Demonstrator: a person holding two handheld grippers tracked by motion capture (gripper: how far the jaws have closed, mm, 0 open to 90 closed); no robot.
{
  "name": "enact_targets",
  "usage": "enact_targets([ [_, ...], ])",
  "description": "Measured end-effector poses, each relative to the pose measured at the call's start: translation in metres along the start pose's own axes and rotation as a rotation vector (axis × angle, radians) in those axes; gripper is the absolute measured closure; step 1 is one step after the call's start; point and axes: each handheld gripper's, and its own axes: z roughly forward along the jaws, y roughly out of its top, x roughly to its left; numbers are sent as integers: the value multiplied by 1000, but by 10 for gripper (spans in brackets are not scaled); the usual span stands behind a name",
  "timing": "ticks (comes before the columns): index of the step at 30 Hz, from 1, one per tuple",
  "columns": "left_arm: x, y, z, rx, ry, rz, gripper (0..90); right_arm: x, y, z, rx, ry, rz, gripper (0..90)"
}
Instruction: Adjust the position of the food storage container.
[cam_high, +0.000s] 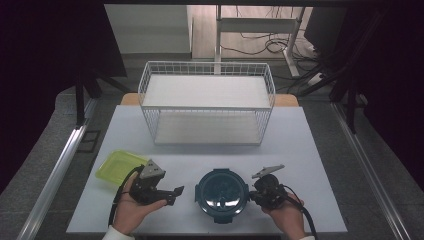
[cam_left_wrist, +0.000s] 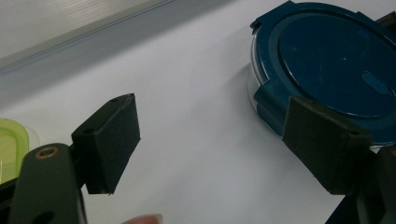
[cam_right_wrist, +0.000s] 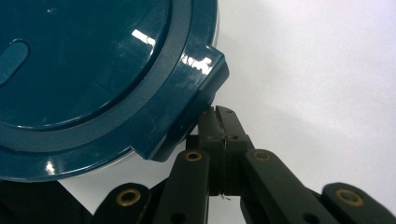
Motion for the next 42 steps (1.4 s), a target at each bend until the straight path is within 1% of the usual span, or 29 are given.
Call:
enact_targets([
  [6, 2, -1, 1, 2, 2, -8, 186, 1, 6, 6, -11, -4, -1, 892],
  [13, 3, -1, 1, 6, 3, -9, 186, 6, 16, 12, -5, -9, -27, 892],
  [18, 3, -1, 1, 5, 5, -11, 186, 10, 19, 16, -9, 1, -40, 892],
  [23, 5, -2, 0, 1, 10, -14, 186, 6, 16, 15, -23, 42, -24, 891],
  [27, 7, -3, 0, 3, 12, -17, 186, 6, 16, 15, -26, 45, -37, 890],
  [28, 7, -3, 0, 1, 13, -18, 185, 5, 16, 15, -28, 49, -32, 890],
  [29, 8, -3, -1, 0, 14, -19, 184, 2, 15, 14, -45, 62, -28, 889],
  [30, 8, -4, -1, -1, 16, -21, 184, 2, 15, 14, -45, 62, -28, 889],
  [31, 10, -5, -3, -9, 18, -30, 183, -3, 15, 10, -69, 41, -22, 889],
  [32, 11, -7, -4, -11, 15, -34, 182, -5, 15, 8, -76, 32, -20, 889],
  [33, 11, -7, -4, -11, 15, -34, 182, -5, 15, 8, -76, 32, -20, 889],
  [34, 12, -7, -5, -13, 11, -40, 182, -8, 14, 6, -88, 25, -15, 889],
  [36, 14, -8, -7, -22, 6, -55, 181, -15, 13, 3, -121, 20, 0, 889],
  [37, 15, -8, -9, -29, 6, -60, 179, -20, 13, -2, -156, 27, 15, 886],
  [38, 15, -8, -10, -32, 8, -60, 179, -21, 12, -4, -179, 29, 22, 857],
  [39, 16, -8, -11, -36, 9, -62, 179, -22, 13, -6, -200, 26, 24, 783],
  [40, 16, -8, -11, -36, 9, -62, 178, -22, 13, -6, -200, 26, 24, 783],
  [41, 16, -8, -11, -39, 8, -66, 178, -23, 13, -7, -221, 18, 20, 668],
  [42, 16, -7, -11, -39, 9, -67, 178, -24, 14, -8, -247, 8, 24, 532],
])
